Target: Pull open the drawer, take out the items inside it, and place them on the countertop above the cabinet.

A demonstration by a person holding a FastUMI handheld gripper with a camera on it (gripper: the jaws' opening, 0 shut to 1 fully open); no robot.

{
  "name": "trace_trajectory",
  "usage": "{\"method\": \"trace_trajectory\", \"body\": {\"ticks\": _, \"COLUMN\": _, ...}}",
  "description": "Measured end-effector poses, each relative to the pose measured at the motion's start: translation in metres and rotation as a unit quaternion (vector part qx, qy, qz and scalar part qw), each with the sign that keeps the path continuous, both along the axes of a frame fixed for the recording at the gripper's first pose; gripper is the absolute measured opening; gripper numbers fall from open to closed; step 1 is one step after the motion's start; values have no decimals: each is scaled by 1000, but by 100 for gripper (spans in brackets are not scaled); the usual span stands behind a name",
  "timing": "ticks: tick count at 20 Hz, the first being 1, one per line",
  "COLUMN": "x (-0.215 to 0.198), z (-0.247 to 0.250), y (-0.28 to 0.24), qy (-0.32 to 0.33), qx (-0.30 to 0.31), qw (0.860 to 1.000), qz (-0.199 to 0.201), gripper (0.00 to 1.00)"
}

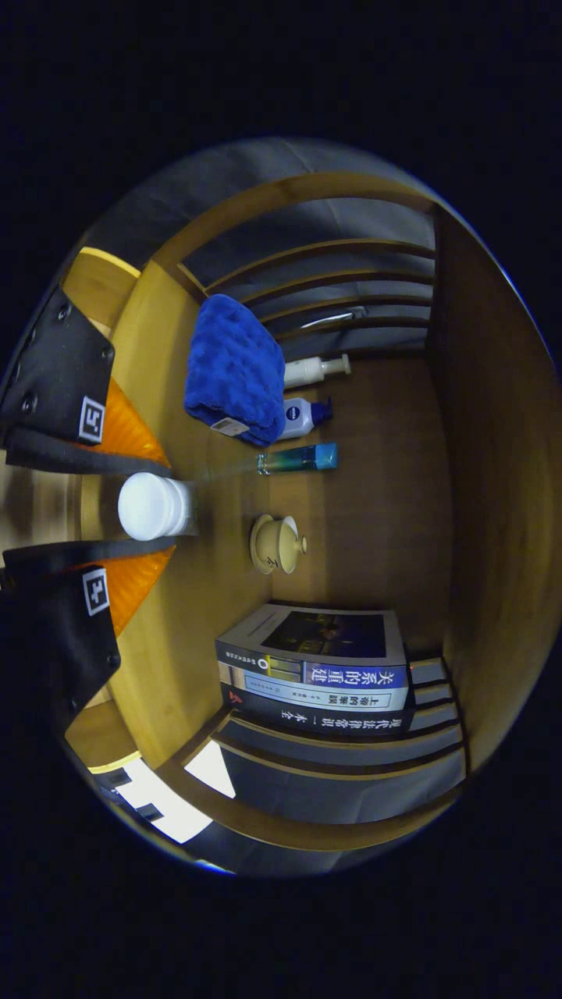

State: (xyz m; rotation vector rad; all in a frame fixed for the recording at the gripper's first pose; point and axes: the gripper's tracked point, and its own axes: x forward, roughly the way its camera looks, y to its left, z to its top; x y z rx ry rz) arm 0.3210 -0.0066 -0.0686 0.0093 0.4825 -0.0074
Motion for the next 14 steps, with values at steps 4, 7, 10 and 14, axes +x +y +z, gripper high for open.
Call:
{"method": "trace_trajectory", "body": {"ticks": 4, "x": 5, "z": 0, "y": -1, "qy": -11, "qx": -5, "qw": 1000, "qz": -4, "gripper": 58}}
{"method": "trace_trajectory", "body": {"ticks": 7, "x": -1, "z": 10, "y": -2, "qy": -17, "qx": -9, "qw": 1000, "qz": -3, "gripper": 79}}
{"method": "trace_trajectory", "body": {"ticks": 10, "x": -7, "z": 30, "y": -2, "qy": -41, "qx": -13, "qw": 999, "qz": -1, "gripper": 100}}
{"method": "trace_trajectory", "body": {"ticks": 14, "x": -39, "z": 61, "y": 6, "qy": -71, "qx": -10, "qw": 997, "qz": 17, "gripper": 100}}
